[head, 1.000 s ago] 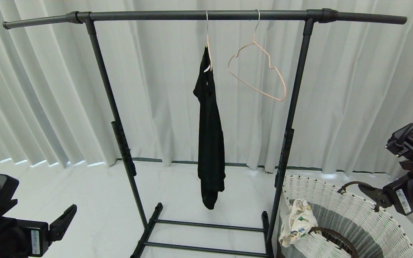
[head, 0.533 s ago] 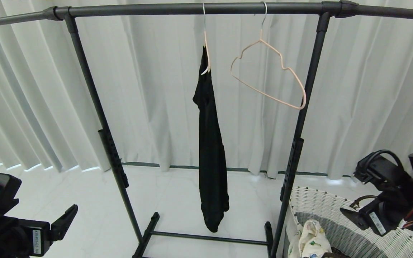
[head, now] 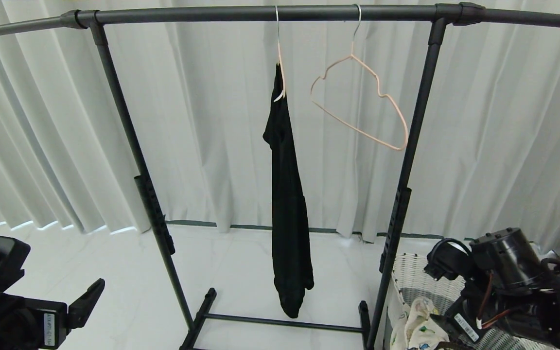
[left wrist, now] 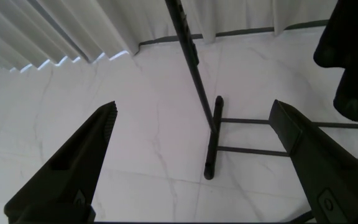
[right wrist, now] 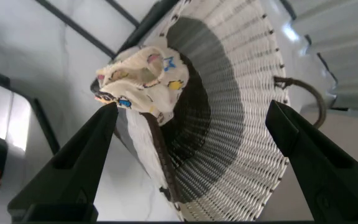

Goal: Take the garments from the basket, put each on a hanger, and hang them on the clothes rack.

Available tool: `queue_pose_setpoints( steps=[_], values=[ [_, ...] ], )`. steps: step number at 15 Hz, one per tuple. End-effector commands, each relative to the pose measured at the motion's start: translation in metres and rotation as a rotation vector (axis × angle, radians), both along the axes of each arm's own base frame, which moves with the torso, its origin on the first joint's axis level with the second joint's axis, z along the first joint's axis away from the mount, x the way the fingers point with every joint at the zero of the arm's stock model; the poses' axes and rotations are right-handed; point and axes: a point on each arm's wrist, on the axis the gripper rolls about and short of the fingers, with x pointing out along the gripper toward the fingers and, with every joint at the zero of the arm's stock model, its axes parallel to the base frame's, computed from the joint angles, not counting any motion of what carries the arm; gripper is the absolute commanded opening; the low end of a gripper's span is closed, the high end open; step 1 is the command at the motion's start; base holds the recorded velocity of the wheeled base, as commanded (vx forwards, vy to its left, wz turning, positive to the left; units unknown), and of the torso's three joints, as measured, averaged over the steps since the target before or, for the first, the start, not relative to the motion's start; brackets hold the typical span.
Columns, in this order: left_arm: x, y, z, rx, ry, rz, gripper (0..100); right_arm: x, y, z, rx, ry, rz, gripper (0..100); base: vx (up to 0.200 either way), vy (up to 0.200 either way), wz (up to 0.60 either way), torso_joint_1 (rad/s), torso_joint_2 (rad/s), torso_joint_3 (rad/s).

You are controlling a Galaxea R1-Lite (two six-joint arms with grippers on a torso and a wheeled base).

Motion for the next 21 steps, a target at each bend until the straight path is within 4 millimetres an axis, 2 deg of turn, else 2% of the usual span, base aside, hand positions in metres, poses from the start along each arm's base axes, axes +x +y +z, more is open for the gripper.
queue_pose_setpoints(
  steps=[1, 8, 11, 14, 18, 19, 21],
  values=[
    [-0.001, 0.000, 0.000, 0.007, -0.002, -0.003, 100, 0.011, 0.006, -0.032, -0.068, 0.087, -0.009, 100, 0.000, 0.000, 0.00, 0.000, 0.00, 0.000],
    [0.000, 0.000, -0.001, 0.030, 0.008, -0.012, 100, 0.043, 0.013, -0.068, -0.133, 0.005, -0.112, 100, 0.000, 0.000, 0.00, 0.000, 0.00, 0.000],
    [0.000, 0.000, -0.001, 0.030, 0.011, -0.013, 100, 0.054, 0.008, -0.071, -0.180, -0.016, -0.108, 100, 0.000, 0.000, 0.00, 0.000, 0.00, 0.000],
    [0.000, 0.000, -0.001, 0.030, 0.011, -0.016, 100, 0.065, 0.012, -0.074, -0.163, -0.052, -0.111, 100, 0.000, 0.000, 0.00, 0.000, 0.00, 0.000],
    [0.000, 0.000, -0.002, 0.030, 0.014, -0.016, 100, 0.068, 0.014, -0.075, -0.160, -0.059, -0.112, 100, 0.000, 0.000, 0.00, 0.000, 0.00, 0.000],
    [-0.001, 0.000, -0.003, 0.030, 0.015, -0.016, 100, 0.068, 0.014, -0.075, -0.159, -0.057, -0.113, 0, 0.000, 0.000, 0.00, 0.000, 0.00, 0.000],
    [-0.002, 0.000, -0.005, 0.031, 0.023, -0.016, 100, 0.071, 0.016, -0.073, -0.146, -0.081, -0.115, 0, 0.000, 0.000, 0.00, 0.000, 0.00, 0.000]
  ],
)
